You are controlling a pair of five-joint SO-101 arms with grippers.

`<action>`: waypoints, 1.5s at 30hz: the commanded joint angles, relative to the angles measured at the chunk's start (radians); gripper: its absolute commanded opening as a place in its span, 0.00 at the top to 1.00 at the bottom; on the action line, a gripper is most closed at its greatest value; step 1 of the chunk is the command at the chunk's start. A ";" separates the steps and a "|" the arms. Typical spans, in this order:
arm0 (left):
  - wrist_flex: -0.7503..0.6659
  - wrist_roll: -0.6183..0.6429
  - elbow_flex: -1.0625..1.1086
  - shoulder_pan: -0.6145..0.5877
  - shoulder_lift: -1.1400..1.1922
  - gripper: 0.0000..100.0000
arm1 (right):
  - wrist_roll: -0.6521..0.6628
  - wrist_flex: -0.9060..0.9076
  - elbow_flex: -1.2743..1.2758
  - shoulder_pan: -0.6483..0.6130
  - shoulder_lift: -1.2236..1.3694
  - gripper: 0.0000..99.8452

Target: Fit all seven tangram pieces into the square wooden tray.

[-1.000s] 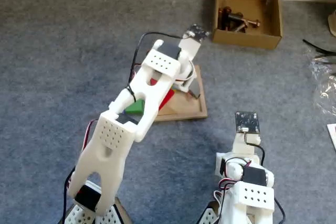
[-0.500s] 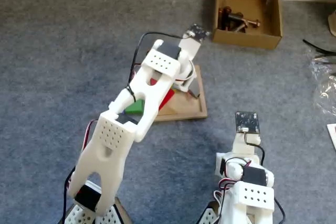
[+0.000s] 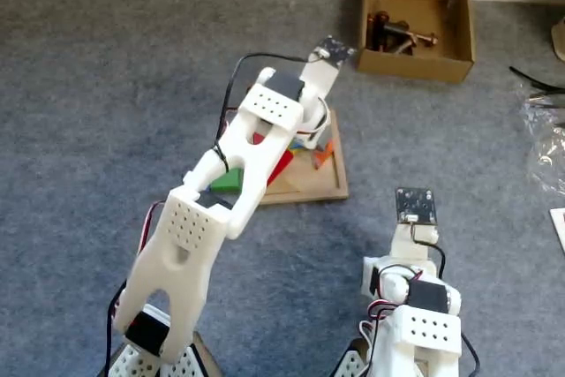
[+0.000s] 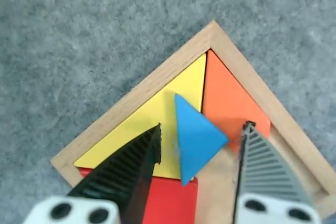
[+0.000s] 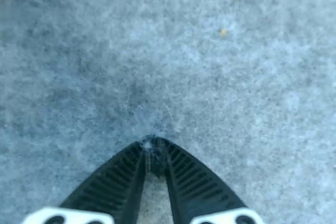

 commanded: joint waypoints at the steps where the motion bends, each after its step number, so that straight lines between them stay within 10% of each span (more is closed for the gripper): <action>1: -0.011 -0.008 -0.039 0.012 0.018 0.77 | -0.003 0.016 0.031 0.039 -0.001 0.99; 45: 0.132 -0.008 -0.082 0.012 -0.176 0.88 | -0.003 0.016 0.031 0.039 -0.001 0.99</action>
